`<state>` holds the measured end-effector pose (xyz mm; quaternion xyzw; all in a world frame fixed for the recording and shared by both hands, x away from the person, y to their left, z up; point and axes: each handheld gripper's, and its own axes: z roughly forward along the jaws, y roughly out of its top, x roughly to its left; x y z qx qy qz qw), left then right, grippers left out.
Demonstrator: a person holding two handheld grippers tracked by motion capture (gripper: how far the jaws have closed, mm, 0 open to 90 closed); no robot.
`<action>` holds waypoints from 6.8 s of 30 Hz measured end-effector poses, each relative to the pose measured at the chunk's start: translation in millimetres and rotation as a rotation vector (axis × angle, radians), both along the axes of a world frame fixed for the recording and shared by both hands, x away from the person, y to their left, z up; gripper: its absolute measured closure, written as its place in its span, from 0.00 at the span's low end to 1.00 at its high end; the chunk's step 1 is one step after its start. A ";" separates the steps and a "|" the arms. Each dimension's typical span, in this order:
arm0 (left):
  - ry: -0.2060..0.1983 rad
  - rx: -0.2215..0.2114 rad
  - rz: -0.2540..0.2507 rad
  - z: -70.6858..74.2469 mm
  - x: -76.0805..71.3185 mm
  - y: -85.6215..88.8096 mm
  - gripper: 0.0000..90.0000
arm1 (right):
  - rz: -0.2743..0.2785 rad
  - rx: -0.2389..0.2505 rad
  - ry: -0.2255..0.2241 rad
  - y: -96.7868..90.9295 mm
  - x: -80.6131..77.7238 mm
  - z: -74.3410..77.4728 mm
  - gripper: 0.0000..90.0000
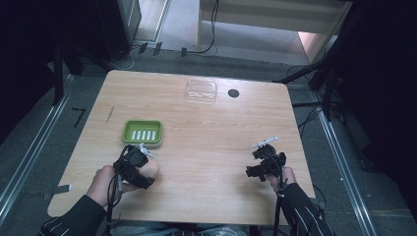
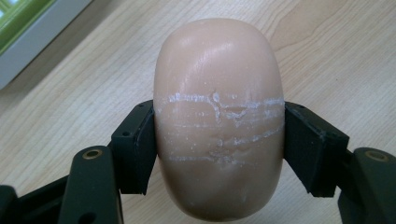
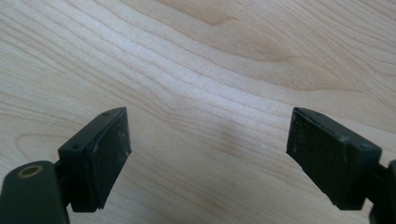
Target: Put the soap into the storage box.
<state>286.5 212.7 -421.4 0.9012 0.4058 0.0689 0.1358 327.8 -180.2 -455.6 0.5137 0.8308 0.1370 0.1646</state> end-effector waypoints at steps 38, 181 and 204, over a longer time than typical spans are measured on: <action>-0.067 -0.007 0.002 22.7 24.5 16.5 0.37 | -0.001 -0.005 0.002 -0.3 0.4 -0.5 0.16; -0.149 0.055 -0.201 -13.3 142.6 53.9 0.36 | 0.002 -0.015 0.015 -0.1 1.3 -3.2 0.16; -0.175 0.034 -0.240 -11.8 141.1 59.8 0.37 | -0.004 -0.016 0.019 0.5 2.4 -3.1 0.16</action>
